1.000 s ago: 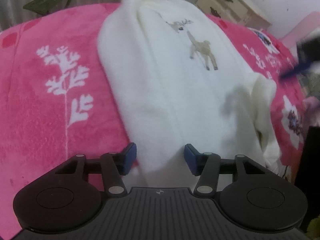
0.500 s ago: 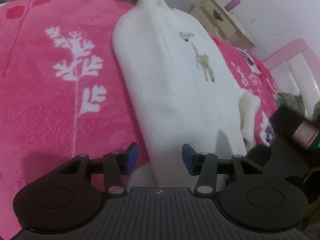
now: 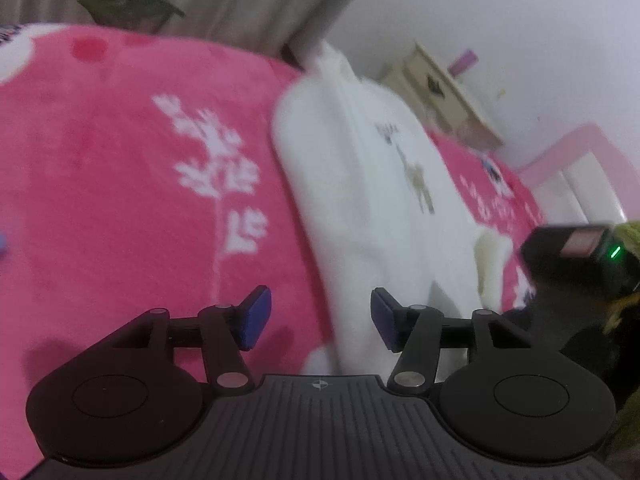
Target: Fold clothes
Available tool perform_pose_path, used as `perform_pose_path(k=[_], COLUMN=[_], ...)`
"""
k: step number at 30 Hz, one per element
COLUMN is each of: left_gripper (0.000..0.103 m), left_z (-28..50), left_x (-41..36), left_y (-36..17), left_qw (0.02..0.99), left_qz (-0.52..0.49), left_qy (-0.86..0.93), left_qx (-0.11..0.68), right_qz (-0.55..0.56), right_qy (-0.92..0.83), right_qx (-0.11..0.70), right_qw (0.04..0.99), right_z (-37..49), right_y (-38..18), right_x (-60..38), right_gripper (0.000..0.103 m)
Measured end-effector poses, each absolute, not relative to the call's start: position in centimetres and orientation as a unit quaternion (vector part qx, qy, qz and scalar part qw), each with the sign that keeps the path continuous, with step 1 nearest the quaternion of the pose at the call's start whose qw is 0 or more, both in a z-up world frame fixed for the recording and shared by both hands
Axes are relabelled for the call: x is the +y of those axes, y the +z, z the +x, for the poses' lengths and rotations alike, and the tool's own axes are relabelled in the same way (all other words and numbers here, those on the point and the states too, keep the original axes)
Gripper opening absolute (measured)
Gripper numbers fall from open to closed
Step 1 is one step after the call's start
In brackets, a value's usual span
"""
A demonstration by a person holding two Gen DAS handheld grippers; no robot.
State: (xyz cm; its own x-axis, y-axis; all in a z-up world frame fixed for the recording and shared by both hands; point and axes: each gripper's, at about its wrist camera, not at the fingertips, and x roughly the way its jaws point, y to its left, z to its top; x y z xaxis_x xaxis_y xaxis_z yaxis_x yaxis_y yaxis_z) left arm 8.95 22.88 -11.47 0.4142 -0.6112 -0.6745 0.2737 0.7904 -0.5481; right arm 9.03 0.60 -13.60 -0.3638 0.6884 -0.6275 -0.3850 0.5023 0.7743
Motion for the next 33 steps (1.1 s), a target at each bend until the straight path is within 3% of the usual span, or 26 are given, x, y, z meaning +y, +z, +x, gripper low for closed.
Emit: perform_pose_path(k=[8, 13, 19, 26, 33], left_gripper=[0.055, 0.065, 0.067, 0.066, 0.065], left_z=[8.6, 6.2, 3.2, 2.5, 1.1], left_x=[28.4, 31.3, 26.8, 22.9, 25.1], left_y=[-7.6, -3.2, 0.4, -2.8, -4.9], left_qw=[0.863, 0.891, 0.932, 0.917, 0.896], left_qz=[-0.211, -0.227, -0.080, 0.008, -0.032], left_qy=[-0.211, -0.210, -0.222, -0.198, -0.176], left_qx=[0.408, 0.332, 0.275, 0.346, 0.407], right_qz=[0.164, 0.190, 0.220, 0.195, 0.170], right_qy=[0.522, 0.521, 0.487, 0.539, 0.633], right_qx=[0.541, 0.506, 0.511, 0.462, 0.401], right_qw=[0.640, 0.660, 0.673, 0.677, 0.640], right_z=[17.0, 20.3, 23.1, 25.5, 27.6], right_y=[-4.7, -3.4, -5.2, -3.2, -1.0], right_x=[-0.2, 0.5, 0.7, 6.7, 18.2], right_gripper=[0.008, 0.008, 0.008, 0.008, 0.009])
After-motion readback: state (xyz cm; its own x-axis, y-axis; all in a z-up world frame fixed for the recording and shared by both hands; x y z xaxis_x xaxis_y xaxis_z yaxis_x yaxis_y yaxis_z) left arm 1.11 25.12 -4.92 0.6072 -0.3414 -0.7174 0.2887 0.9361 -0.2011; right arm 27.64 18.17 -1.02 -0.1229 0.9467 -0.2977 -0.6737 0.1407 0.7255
